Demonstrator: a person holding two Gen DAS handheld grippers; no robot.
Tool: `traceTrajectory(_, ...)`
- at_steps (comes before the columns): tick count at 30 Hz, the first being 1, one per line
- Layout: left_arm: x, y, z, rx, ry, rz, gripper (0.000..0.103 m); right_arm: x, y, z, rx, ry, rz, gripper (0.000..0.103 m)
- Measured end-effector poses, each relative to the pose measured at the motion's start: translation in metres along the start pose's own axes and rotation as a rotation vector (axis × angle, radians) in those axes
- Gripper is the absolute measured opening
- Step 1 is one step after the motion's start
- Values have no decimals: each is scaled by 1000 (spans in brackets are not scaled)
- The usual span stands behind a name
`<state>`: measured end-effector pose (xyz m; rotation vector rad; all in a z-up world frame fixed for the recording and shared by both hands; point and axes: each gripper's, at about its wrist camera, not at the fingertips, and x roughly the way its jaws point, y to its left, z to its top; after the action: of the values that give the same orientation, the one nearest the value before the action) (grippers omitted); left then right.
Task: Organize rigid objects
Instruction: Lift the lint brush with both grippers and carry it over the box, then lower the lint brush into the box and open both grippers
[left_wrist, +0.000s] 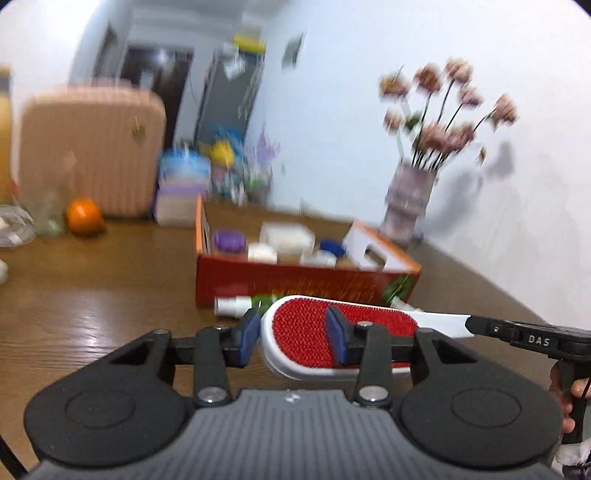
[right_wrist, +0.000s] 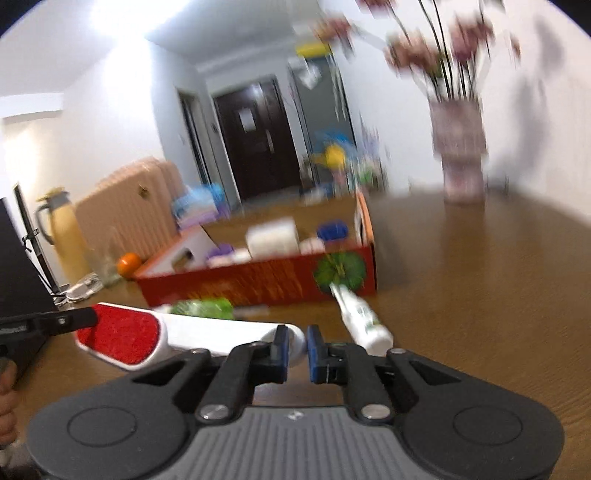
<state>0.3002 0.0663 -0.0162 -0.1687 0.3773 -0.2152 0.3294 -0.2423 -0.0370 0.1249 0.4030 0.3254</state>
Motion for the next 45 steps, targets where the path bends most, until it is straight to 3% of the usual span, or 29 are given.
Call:
traceTrajectory(3, -47, -17, -13, 9, -97, 26, 39, -34, 18, -3, -69, -67, -21, 11)
traceTrajectory(7, -93, -25, -27, -42, -127, 22, 39, -81, 31, -8, -67, -117, -9, 11)
traceTrajectory(13, -152, -44, -41, -22, -184, 13, 39, -136, 46, -13, -103, -199, -13, 11)
traceTrajectory(24, -189, -67, -44, 31, -242, 11, 39, -179, 50, -28, -94, -235, -29, 11)
traceTrajectory(33, -138, -61, -17, 21, -209, 6, 38, -137, 42, -3, -105, -237, -76, 11)
traceTrajectory(39, -54, -38, 52, -13, -143, 8, 39, -57, 24, 63, -126, -213, -69, 11)
traceTrajectory(45, 40, -14, 126, -3, -85, 49, 39, 47, 0, 131, -67, -111, -45, 11)
